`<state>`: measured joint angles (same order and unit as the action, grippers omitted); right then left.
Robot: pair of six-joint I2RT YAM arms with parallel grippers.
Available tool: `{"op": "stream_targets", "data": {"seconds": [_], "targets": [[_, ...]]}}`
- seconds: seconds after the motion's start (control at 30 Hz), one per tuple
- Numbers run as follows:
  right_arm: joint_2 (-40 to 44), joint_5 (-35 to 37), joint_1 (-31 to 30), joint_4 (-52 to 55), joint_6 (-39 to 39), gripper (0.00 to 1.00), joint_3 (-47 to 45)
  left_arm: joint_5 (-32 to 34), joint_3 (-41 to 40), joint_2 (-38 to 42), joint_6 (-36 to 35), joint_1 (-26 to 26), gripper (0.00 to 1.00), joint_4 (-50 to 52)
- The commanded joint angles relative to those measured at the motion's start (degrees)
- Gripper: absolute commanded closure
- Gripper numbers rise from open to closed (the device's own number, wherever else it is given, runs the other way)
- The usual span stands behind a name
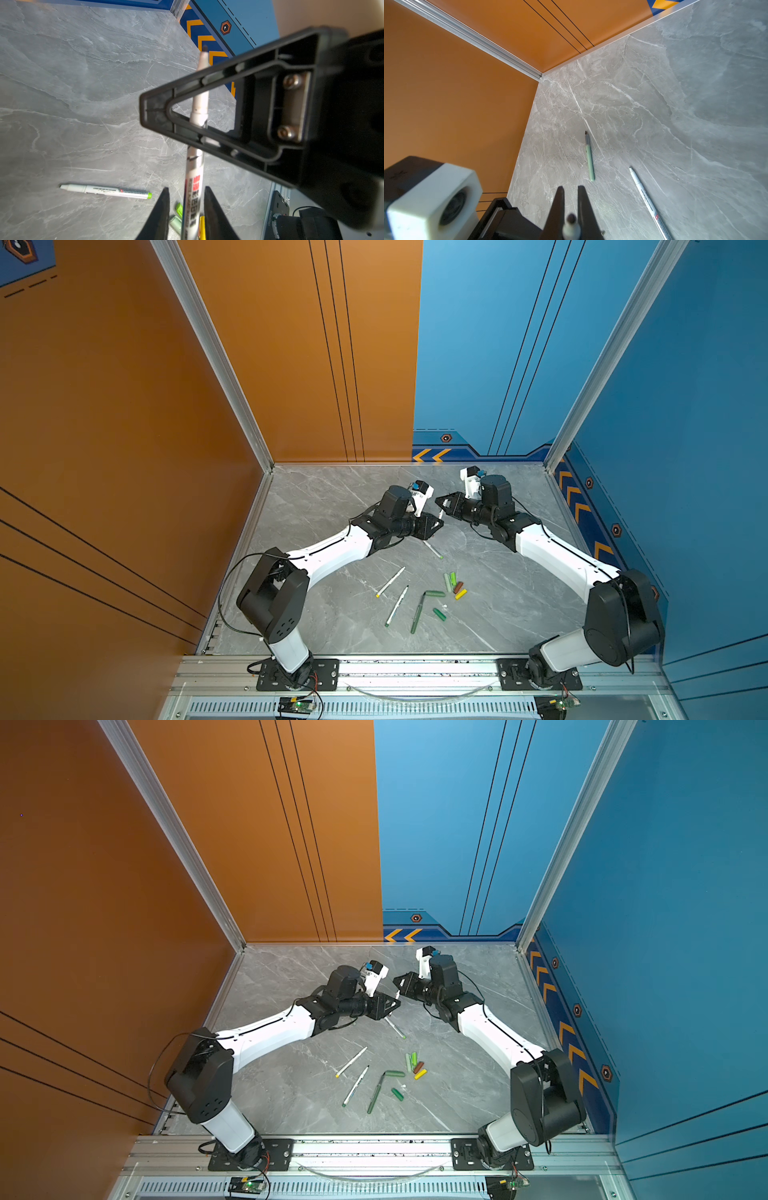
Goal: Insert pens into pen caps
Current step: Pass a pen.
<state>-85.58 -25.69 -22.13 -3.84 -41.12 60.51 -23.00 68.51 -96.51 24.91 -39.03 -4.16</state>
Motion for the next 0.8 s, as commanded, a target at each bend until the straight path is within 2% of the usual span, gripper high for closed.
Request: {"op": "stream_targets", "data": {"seconds": [0.0,0.1,0.2,0.33,0.5,0.53,0.63,0.67,0.7,0.77], "targets": [[1.21,-0.54,0.07,-2.62,-1.50,1.00,-1.05,-0.65,-0.03,-0.09,-0.16,0.09,0.67,-0.93],[1.12,-0.75,0.06,-2.97,-1.82,1.00,-1.18,-0.59,0.04,-0.39,-0.12,0.10,0.69,-0.93],[1.12,-1.03,0.07,-3.27,-2.06,1.00,-1.10,-0.55,0.17,-0.36,-0.21,0.11,0.84,-0.93],[1.25,-0.87,0.14,-3.51,-2.20,1.00,-1.26,-0.48,0.22,-0.35,-0.12,0.19,0.88,-0.93],[1.55,-0.84,0.16,-3.46,-2.23,0.99,-1.36,-0.10,-0.13,-0.26,-0.01,0.36,1.00,-0.91],[1.69,-0.85,0.17,-3.33,-2.25,0.96,-1.36,0.03,-0.19,-0.20,0.13,0.45,1.00,-0.89],[2.39,-0.53,0.42,-1.83,-1.84,0.78,-1.26,0.66,-0.77,0.17,0.55,0.83,1.00,-0.82],[2.88,0.02,0.51,-0.41,-1.45,0.66,-1.10,1.05,-1.04,0.55,0.58,1.03,1.00,-0.65],[3.33,0.64,0.63,1.40,-1.11,0.59,-0.84,1.60,-1.30,0.85,0.45,1.22,1.00,-0.27],[4.97,3.27,0.89,7.72,0.27,0.52,-0.08,3.47,-2.16,2.05,-0.24,1.65,1.00,1.33]]}}
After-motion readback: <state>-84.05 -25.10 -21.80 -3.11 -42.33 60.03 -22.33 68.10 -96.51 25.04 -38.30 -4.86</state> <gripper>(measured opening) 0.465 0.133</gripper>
